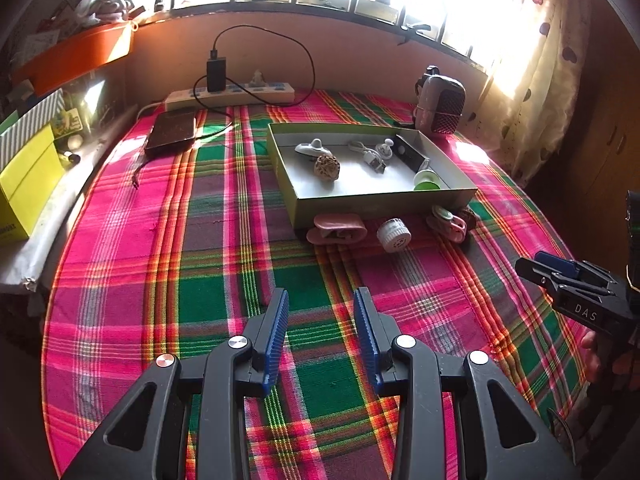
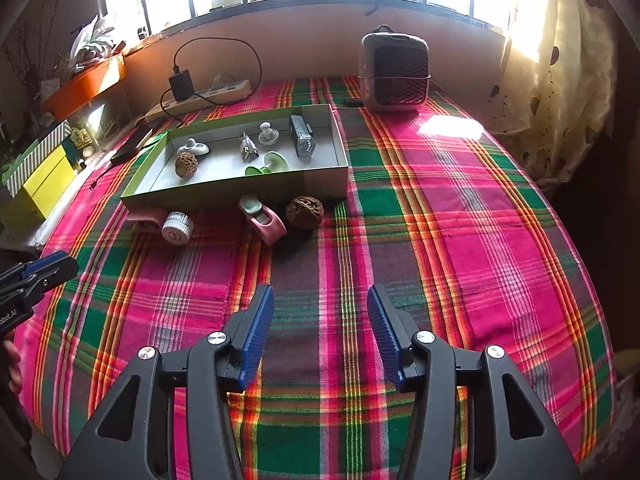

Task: Organize objects
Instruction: 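Withdraw both tools from the box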

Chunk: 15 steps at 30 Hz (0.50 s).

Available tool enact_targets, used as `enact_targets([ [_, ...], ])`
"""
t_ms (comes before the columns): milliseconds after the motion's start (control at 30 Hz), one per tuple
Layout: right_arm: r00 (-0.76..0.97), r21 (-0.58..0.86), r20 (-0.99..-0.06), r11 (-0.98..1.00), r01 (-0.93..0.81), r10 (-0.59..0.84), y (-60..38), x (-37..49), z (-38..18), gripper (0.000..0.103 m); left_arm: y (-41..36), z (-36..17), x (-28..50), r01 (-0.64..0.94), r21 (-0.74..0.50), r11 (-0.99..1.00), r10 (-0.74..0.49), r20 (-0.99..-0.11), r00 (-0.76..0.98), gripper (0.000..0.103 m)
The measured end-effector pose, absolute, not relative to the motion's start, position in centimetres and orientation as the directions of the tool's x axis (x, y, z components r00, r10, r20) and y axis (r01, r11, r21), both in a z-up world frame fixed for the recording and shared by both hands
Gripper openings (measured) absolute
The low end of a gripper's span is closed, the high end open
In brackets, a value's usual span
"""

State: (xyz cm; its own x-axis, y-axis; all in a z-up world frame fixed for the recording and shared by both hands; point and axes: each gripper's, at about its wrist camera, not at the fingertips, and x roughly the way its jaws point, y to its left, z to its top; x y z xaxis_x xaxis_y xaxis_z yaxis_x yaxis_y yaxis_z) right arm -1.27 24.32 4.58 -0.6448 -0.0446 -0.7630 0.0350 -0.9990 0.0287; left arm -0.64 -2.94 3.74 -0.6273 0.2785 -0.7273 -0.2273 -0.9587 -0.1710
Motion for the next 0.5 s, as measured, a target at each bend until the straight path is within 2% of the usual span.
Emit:
enact_targets([
  [200, -0.638, 0.018, -0.769, -0.999, 0.03, -0.033, 25.1, -3.1, 4.1, 0.05, -2.2, 3.0, -1.7, -0.208, -0.177, -0.962, 0.27, -0.737, -0.62, 0.032],
  [500, -0.616, 0.065, -0.783, -0.996, 0.058, -0.087, 26.5, -7.0, 2.8, 0.05, -0.6, 2.3, -5.0, -0.194, -0.158, -0.968, 0.245, -0.752, -0.612, 0.032],
])
